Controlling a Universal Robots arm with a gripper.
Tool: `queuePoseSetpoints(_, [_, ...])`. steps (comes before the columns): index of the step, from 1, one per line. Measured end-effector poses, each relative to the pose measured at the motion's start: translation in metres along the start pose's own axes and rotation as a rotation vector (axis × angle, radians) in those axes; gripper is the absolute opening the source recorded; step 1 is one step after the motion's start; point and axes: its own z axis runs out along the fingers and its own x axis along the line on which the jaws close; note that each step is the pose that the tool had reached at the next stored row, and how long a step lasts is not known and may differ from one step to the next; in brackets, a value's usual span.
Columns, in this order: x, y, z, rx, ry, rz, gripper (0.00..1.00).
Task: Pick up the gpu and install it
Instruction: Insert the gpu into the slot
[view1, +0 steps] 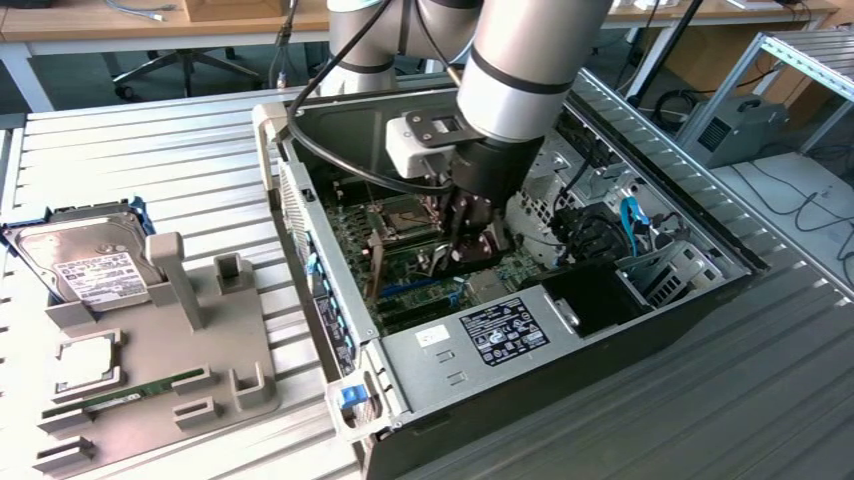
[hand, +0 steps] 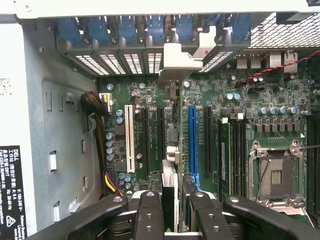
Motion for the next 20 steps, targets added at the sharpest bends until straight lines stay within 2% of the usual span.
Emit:
queuePoseSetpoints(12, [0.0001, 0.0028, 0.0018, 0.0, -0.0001, 0.0, 0.26])
queuePoseSetpoints(20, [0.0003, 0.0081, 0.0035, 0.0, 0.0, 0.0, 0.26])
